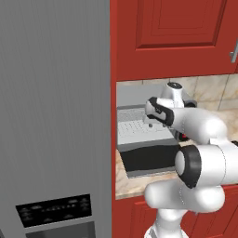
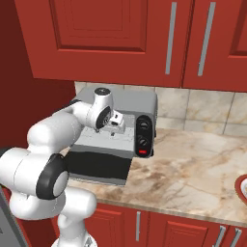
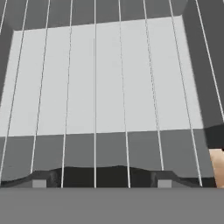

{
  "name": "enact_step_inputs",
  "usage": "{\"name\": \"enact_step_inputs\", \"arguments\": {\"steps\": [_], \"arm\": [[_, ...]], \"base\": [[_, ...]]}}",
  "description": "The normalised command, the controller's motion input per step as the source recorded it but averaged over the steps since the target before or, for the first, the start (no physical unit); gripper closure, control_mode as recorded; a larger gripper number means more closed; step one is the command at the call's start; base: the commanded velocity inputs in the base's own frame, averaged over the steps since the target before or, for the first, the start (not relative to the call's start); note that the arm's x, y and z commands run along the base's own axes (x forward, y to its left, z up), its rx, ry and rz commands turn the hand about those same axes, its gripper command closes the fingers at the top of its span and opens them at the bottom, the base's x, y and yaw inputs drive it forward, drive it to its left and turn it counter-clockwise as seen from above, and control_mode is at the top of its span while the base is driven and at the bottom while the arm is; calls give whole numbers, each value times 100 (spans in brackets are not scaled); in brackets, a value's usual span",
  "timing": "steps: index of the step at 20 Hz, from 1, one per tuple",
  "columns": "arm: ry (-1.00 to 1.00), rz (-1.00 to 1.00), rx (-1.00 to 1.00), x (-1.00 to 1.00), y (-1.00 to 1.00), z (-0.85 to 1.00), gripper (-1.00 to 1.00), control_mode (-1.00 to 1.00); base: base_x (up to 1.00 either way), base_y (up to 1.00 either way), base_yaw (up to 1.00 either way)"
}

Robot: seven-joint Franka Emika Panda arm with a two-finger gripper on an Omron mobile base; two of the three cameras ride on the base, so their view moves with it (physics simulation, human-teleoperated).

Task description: Pick up the bagel from the plate, place it on the toaster oven rack, close the door, and set the timer.

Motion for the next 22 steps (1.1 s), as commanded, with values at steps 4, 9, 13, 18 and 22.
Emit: {"name": "enact_step_inputs", "arguments": {"steps": [4, 9, 13, 18, 22], "arm": [[37, 0, 0, -100, -5, -97, -100, -100], [31, 0, 0, -100, -6, -96, -100, -100], [-1, 0, 10, -91, -31, 5, -100, -100], [-19, -3, 11, -66, -52, 51, -100, -100], [-14, -6, 5, -61, -73, 41, -100, -100]], "base": [[0, 0, 0], [0, 0, 0], [0, 0, 0], [0, 0, 0], [0, 0, 0]]}}
